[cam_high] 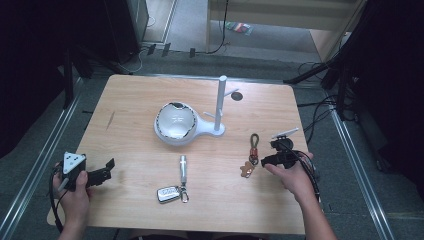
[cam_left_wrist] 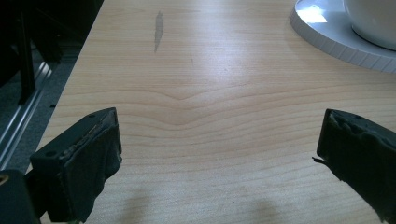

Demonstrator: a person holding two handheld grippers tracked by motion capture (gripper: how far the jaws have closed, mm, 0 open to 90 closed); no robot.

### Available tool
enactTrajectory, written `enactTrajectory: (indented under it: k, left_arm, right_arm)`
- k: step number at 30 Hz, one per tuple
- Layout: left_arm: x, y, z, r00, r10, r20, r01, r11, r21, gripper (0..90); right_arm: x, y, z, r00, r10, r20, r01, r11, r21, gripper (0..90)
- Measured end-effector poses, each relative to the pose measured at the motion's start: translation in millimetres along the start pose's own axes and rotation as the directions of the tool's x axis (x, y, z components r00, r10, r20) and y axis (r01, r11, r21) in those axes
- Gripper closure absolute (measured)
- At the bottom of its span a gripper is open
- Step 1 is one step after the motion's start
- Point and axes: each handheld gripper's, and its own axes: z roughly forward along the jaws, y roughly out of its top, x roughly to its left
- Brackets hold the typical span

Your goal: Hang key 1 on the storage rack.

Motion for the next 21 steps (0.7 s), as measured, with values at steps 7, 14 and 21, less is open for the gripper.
enactTrajectory:
  k: [7, 14, 21]
  left_arm:
    - [0.0, 0.1, 0.3, 1.0, 0.003, 0.002, -0.003, 1.0, 0.001, 0.1]
    - [0.2, 0.0, 0.0, 1.0, -0.002, 0.0, 0.002, 1.0, 0.0, 0.1]
    - [0.4, 0.1, -0.5, 1.0, -0.008, -0.001, 0.008, 1.0, -0.002, 0.1]
  right_arm:
    - [6.6, 10.1, 3.4, 0.9995, -0.021, -0.023, 0.021, 1.0, 0.014, 30.2]
    - [17.5, 19.0, 6.0, 0.9979, -0.05, -0.042, 0.051, 0.998, 0.022, 32.0]
    - [23.9, 27.5, 10.4, 0.9979, -0.046, -0.047, 0.047, 0.999, 0.024, 34.8]
